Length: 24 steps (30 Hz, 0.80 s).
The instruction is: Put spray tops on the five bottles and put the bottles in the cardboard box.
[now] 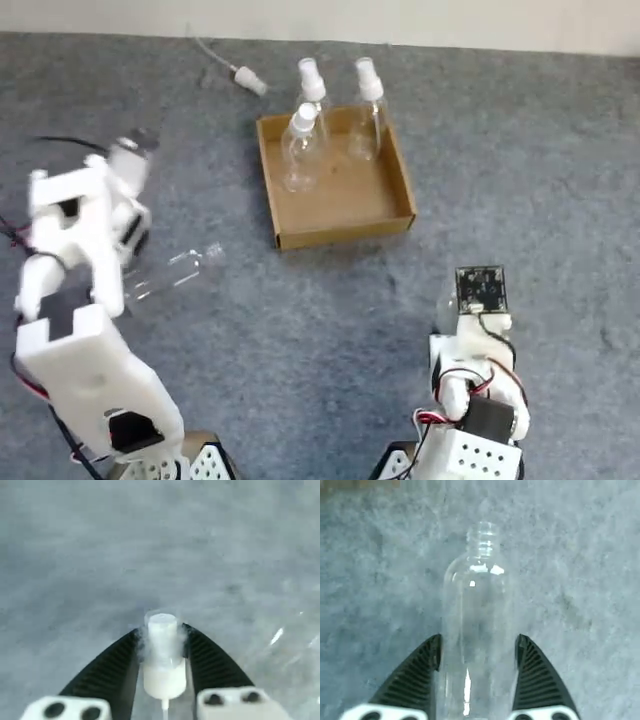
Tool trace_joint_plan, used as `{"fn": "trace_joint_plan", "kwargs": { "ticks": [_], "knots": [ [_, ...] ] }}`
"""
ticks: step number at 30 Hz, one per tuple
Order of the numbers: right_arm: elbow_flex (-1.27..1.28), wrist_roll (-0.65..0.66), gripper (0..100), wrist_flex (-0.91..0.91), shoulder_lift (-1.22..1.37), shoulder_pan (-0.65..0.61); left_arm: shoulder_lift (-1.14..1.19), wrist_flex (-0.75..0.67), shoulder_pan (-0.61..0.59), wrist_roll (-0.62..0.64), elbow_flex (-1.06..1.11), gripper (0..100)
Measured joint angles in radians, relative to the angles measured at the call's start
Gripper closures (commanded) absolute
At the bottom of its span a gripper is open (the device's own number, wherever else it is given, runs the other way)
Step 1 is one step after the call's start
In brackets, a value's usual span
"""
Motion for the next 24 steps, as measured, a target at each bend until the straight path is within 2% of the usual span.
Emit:
{"fn": "trace_joint_plan", "kwargs": {
  "ticks": [6, 11, 16, 19, 24],
  "knots": [
    [0.0, 0.049, 99.5, -0.137, 0.0, -0.003, -0.153, 0.17, -0.028, 0.037, -0.138, 99],
    [0.0, 0.049, 99.5, -0.13, 0.002, -0.003, -0.293, 0.222, -0.029, 0.087, -0.166, 99],
    [-0.074, 0.068, 98.5, -0.04, 0.012, 0.0, -0.44, 0.27, -0.02, 0.114, -0.153, 99],
    [-0.157, 0.126, 98.5, -0.026, 0.118, 0.005, -0.529, 0.305, 0.029, 0.117, -0.106, 99],
    [-0.364, 0.226, 98.6, -0.029, 0.482, 0.138, -0.684, 0.315, 0.097, 0.117, 0.011, 99]
  ]
}}
